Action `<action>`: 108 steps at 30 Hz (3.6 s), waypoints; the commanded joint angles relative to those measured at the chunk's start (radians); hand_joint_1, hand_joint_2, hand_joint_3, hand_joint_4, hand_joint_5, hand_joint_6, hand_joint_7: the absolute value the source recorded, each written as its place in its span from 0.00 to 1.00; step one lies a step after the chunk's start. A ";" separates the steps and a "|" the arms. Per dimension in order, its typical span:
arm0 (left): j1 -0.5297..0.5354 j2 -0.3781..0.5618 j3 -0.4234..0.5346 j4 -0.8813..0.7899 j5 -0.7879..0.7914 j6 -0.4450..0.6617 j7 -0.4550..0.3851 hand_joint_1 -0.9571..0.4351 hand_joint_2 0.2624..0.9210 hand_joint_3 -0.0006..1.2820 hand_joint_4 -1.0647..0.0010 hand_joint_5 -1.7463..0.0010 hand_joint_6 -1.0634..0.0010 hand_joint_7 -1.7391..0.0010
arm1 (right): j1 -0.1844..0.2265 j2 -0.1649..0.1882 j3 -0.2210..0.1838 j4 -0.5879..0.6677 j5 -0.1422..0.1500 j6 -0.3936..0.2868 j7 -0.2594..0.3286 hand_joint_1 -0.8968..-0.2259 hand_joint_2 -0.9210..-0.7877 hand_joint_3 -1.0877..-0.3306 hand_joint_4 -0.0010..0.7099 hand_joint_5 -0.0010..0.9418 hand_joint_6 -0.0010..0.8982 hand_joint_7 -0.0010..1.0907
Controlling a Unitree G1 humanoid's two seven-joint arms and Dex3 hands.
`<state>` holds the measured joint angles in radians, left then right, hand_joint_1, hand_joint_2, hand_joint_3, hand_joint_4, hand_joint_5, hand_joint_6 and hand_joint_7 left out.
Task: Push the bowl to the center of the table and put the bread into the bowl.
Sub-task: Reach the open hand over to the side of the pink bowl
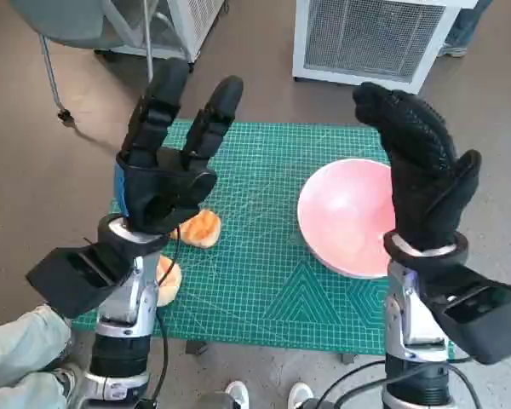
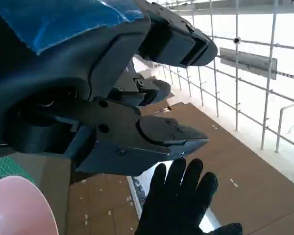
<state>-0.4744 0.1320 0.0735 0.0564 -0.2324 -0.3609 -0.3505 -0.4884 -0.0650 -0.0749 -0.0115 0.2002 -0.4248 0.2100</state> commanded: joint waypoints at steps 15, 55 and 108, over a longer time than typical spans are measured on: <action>0.004 0.005 -0.014 -0.006 0.028 -0.002 0.006 0.70 1.00 0.17 0.60 1.00 0.52 1.00 | 0.033 0.000 -0.002 0.004 -0.002 0.002 -0.003 0.41 0.00 0.50 0.38 0.00 0.00 0.68; 0.025 0.003 0.004 0.003 0.017 -0.022 0.004 0.70 1.00 0.18 0.60 1.00 0.52 1.00 | 0.175 -0.127 -0.276 0.339 -0.128 -0.262 -0.188 0.50 0.00 0.43 0.40 0.01 0.00 0.65; 0.059 0.025 0.053 0.002 0.018 -0.050 0.025 0.69 1.00 0.17 0.58 1.00 0.51 1.00 | -0.235 0.061 -0.285 1.104 0.157 -0.109 0.071 0.54 0.00 0.37 0.34 0.00 0.10 0.50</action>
<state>-0.4267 0.1507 0.1167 0.0656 -0.2076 -0.3961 -0.3328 -0.7046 -0.0184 -0.3445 1.0501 0.3398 -0.5604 0.2735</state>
